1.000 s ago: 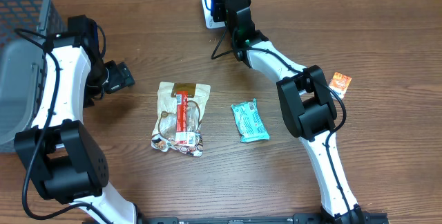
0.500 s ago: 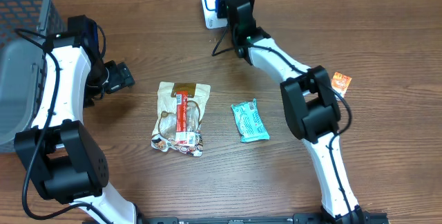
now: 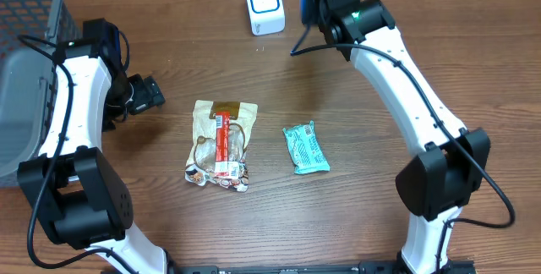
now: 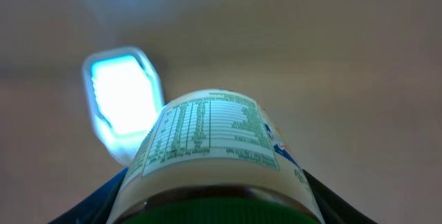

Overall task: Scan the item barcode
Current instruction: 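Move the bottle back right and set it beside the orange packet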

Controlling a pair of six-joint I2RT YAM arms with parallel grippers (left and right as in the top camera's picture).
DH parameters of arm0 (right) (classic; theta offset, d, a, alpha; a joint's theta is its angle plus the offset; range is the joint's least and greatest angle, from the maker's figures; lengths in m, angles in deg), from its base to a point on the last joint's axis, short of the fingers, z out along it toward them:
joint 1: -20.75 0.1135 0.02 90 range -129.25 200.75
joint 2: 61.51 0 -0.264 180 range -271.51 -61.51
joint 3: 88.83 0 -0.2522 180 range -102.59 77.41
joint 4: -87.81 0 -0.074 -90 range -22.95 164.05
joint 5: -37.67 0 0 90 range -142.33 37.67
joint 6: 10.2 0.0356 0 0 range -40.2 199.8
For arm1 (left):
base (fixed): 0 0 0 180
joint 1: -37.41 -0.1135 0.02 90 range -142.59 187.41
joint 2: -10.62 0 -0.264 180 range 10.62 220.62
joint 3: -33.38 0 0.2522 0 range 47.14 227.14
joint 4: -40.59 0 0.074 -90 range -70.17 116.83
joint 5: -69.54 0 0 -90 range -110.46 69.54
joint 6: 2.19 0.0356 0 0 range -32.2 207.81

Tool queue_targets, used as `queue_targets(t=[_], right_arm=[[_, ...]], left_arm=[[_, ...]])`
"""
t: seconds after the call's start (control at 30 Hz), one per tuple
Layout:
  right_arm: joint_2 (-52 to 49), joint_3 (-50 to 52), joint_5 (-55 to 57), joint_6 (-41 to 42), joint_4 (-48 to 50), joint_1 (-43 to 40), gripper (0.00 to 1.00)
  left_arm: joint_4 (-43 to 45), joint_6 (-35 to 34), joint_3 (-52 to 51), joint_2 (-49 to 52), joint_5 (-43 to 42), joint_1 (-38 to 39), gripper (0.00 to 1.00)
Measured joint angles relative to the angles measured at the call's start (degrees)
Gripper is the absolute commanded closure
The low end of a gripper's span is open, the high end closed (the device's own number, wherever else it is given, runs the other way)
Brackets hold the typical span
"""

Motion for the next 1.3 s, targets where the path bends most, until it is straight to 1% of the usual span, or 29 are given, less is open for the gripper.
queue_targets(t=[0.07,0.1,0.23,0.43,0.47,0.5,0.53,0.57,0.7,0.8,0.97,1.0,1.03,1.07,1.13,1.17,1.23,1.27,1.3], right_arm=[[-2.1,1.8,-0.1,4.0,-9.2,-2.2,0.96],[-3.2,3.6,-0.3,5.7,-11.0,-3.8,0.96],[-3.8,11.1,-2.7,8.2,-12.0,-8.3,0.96],[-3.8,21.0,-5.8,9.3,-8.1,-15.8,0.94],[-3.8,21.8,-6.2,9.4,-8.0,-16.6,0.47],[-3.8,22.8,-7.4,9.7,-8.3,-18.1,0.25],[-3.8,22.8,-7.8,9.7,-8.3,-18.8,0.06],[-3.8,22.8,-9.0,9.7,-8.1,-19.5,0.0],[-3.8,22.8,-11.8,10.1,-8.5,-20.4,0.0],[-3.8,21.2,-12.9,9.5,-11.3,-20.7,0.0],[-2.9,9.9,-14.3,7.7,-21.2,-21.1,0.0],[-2.2,8.3,-15.2,7.6,-23.1,-21.0,0.01],[-0.2,6.1,-17.7,7.4,-26.4,-21.0,0.05],[0.6,5.6,-18.6,7.3,-27.3,-20.9,0.07],[5.0,4.9,-23.3,5.9,-32.3,-20.0,0.08],[5.9,4.5,-24.2,5.1,-34.7,-19.3,0.17],[6.5,4.4,-25.6,4.5,-38.1,-18.0,0.3],[6.5,4.6,-26.6,3.5,-39.6,-16.7,0.5],[6.5,5.0,-27.1,3.4,-40.3,-16.0,0.76]], left_arm=[[0.0,0.0,0.0,0.0,0.0,0.0,0.0],[0.0,0.0,0.0,0.0,0.0,0.0,0.0],[0.0,0.0,0.0,0.0,0.0,0.0,0.0],[0.0,0.0,0.0,0.0,0.0,0.0,0.0],[0.0,0.0,0.0,0.0,0.0,0.0,0.0],[0.0,0.0,0.0,0.0,0.0,0.0,0.0],[0.0,0.0,0.0,0.0,0.0,0.0,0.0],[0.0,0.0,0.0,0.0,0.0,0.0,0.0],[0.0,0.0,0.0,0.0,0.0,0.0,0.0],[0.0,0.0,0.0,0.0,0.0,0.0,0.0],[0.0,0.0,0.0,0.0,0.0,0.0,0.0],[0.0,0.0,0.0,0.0,0.0,0.0,0.0],[0.0,0.0,0.0,0.0,0.0,0.0,0.0],[0.0,0.0,0.0,0.0,0.0,0.0,0.0],[0.0,0.0,0.0,0.0,0.0,0.0,0.0],[0.0,0.0,0.0,0.0,0.0,0.0,0.0],[0.0,0.0,0.0,0.0,0.0,0.0,0.0],[0.0,0.0,0.0,0.0,0.0,0.0,0.0],[0.0,0.0,0.0,0.0,0.0,0.0,0.0]])
